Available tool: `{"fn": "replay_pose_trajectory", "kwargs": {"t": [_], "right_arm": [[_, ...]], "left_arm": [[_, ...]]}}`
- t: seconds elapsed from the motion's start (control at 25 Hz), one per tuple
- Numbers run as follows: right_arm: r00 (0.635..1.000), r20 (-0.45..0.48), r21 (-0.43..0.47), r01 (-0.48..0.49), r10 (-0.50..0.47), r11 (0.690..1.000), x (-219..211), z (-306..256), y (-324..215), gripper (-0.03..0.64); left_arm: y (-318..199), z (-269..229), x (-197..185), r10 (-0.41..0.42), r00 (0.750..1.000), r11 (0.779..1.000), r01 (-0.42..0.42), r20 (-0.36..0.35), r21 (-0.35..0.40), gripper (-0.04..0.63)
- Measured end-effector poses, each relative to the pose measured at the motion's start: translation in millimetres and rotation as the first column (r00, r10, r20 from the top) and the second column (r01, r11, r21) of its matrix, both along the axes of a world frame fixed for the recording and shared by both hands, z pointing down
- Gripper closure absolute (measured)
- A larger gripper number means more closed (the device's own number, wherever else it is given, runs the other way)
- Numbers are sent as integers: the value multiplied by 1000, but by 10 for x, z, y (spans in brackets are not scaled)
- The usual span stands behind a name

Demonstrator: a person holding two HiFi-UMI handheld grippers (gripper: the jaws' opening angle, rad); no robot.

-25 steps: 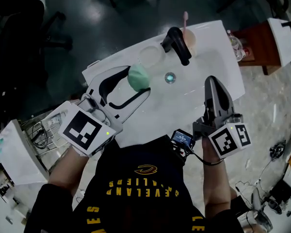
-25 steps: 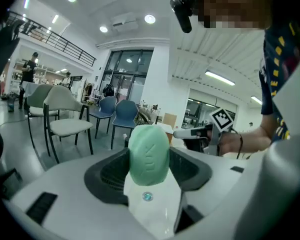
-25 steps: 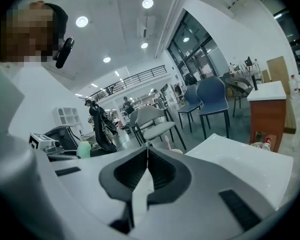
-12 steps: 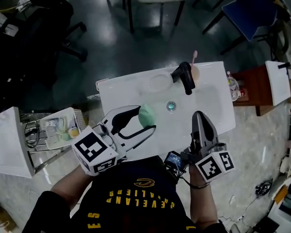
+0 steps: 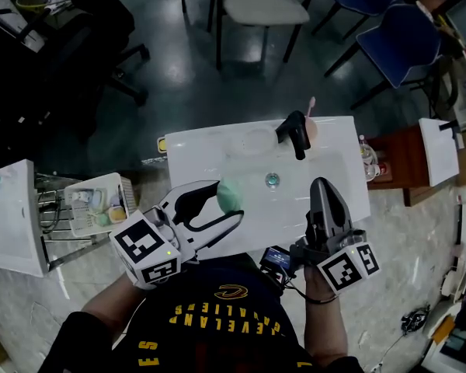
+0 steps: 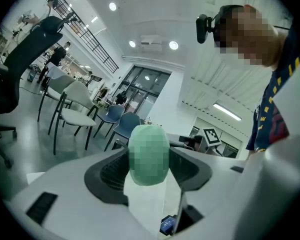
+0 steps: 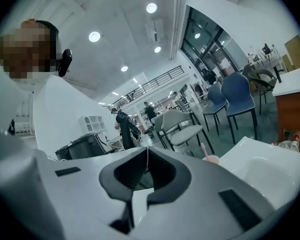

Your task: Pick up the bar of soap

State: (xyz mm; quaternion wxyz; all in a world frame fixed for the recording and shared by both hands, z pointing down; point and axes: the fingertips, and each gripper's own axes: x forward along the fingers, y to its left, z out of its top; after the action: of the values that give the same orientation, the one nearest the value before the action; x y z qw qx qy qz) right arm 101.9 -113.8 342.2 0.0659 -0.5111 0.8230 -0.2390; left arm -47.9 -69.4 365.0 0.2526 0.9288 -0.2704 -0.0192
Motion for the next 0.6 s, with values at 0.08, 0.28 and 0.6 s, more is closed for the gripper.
{"fn": "replay_pose_trajectory", "kwargs": {"t": [0.08, 0.28, 0.6], "right_arm": [[1000, -1, 5, 13, -13, 1000, -15, -28, 40, 600], [997, -13, 1, 72, -72, 997, -33, -24, 128, 599], [994, 6, 32, 107, -107, 994, -19, -112, 254, 600]], "left_arm": [[37, -10, 15, 3, 1000, 1000, -3, 0, -1, 333], [100, 2, 74, 18, 1000, 1000, -18, 9, -6, 333], [173, 13, 189, 52, 998, 998, -52, 18, -18, 333]]}}
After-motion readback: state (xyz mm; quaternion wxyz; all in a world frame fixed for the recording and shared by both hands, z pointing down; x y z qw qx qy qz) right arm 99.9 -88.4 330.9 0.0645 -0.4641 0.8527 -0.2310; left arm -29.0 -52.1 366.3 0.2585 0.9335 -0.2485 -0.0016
